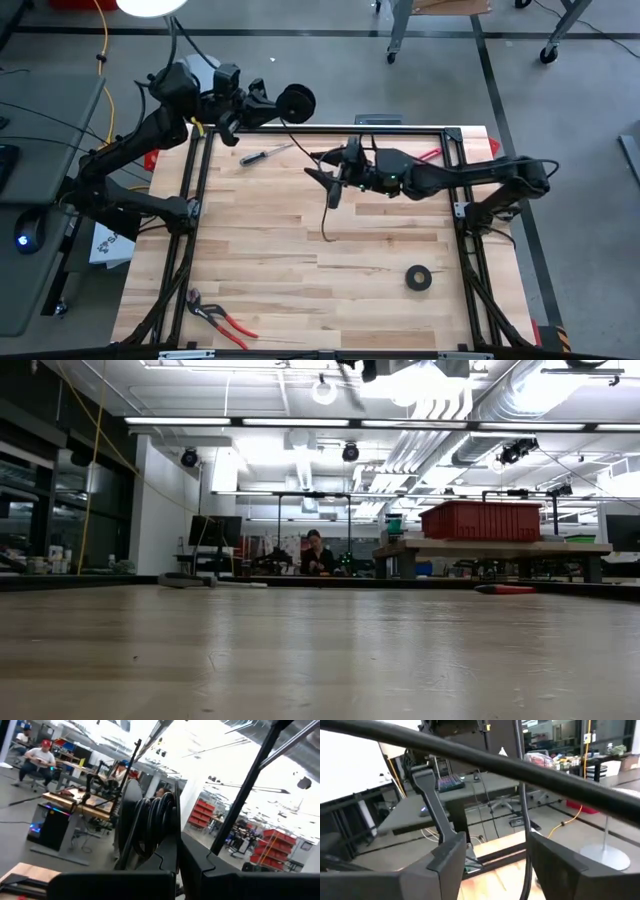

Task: Coil cords
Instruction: Coil the black wire on the black spool

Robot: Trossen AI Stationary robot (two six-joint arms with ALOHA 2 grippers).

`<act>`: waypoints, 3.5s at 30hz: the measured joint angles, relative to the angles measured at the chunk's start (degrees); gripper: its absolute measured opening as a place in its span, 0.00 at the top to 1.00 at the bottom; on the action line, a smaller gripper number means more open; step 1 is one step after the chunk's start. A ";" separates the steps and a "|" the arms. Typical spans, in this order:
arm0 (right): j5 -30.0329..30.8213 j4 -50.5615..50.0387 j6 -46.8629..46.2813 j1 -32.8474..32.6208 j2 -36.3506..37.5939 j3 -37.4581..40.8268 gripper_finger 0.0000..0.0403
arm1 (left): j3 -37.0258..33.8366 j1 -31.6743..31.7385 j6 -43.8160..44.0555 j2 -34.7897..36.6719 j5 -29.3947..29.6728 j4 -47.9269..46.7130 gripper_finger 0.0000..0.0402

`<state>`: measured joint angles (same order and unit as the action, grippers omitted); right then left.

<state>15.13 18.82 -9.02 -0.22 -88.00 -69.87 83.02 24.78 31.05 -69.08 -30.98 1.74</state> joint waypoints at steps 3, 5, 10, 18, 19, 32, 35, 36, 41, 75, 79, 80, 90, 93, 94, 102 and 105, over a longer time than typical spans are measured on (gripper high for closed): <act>1.03 -3.45 0.15 0.25 -2.00 -2.17 0.51 | 0.00 -1.24 0.41 0.00 0.03 1.10 1.00; 1.31 -6.12 1.41 0.27 -3.58 -4.58 0.58 | 0.00 -2.02 1.41 0.00 0.02 2.74 1.00; 6.07 -9.07 3.07 0.25 -8.67 -9.39 0.77 | 0.00 -3.68 3.36 0.00 0.09 7.64 1.00; 6.96 -11.54 5.47 -0.12 -10.29 -17.82 0.66 | -0.01 -5.09 2.31 -0.01 0.10 9.34 1.00; 8.14 -12.04 6.50 -0.27 -10.34 -18.81 0.63 | -0.02 -5.07 2.32 -0.02 0.15 9.28 1.00; 11.63 -26.33 0.19 0.28 -10.29 -24.17 0.45 | 0.00 -5.07 2.29 -0.02 0.24 10.33 1.00; 11.66 -30.09 -2.73 0.75 -10.39 -24.04 0.47 | -0.02 -5.07 2.34 -0.02 0.24 11.63 1.00; 12.12 -30.26 -2.48 0.83 -10.39 -24.04 0.48 | -0.01 -5.07 2.35 -0.02 0.24 12.23 1.00; 12.72 -30.21 -0.05 2.23 -10.37 -24.04 0.68 | 0.00 -5.07 2.80 -0.02 0.26 13.21 1.00; 2.00 -44.73 -4.50 -1.07 -1.41 -24.04 1.00 | 0.00 1.88 -1.19 -0.07 -3.91 -0.70 1.00; 2.48 -50.37 -6.30 -1.88 -1.43 -24.04 1.00 | 0.00 1.88 -5.19 -0.02 -5.71 -8.56 1.00; 2.47 -51.35 -6.57 -1.91 -1.45 -24.04 1.00 | 0.00 1.86 -6.29 -0.19 -6.62 -10.78 1.00; -1.65 -54.42 -5.91 -2.59 -1.58 -24.04 1.00 | 0.00 1.84 -16.71 -0.70 -5.55 -23.00 1.00; -1.72 -56.17 -6.34 -3.00 -1.47 -24.04 1.00 | 0.00 1.84 -19.20 -0.70 -4.21 -26.48 1.00; -1.75 -56.75 -6.59 -3.23 -1.45 -24.04 1.00 | 0.00 1.86 -20.06 -0.70 -3.56 -27.71 1.00; -0.33 -58.18 -8.65 -5.12 -1.39 -24.04 1.00 | -0.85 2.07 -22.38 -0.93 0.08 -27.28 1.00; 0.33 -58.56 -9.13 -5.90 -1.39 -24.04 1.00 | -0.87 2.41 -23.45 -1.37 1.57 -27.11 1.00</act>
<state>15.46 -39.75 -18.15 -6.12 -89.38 -93.91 82.15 27.18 7.61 -70.45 -29.41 -25.37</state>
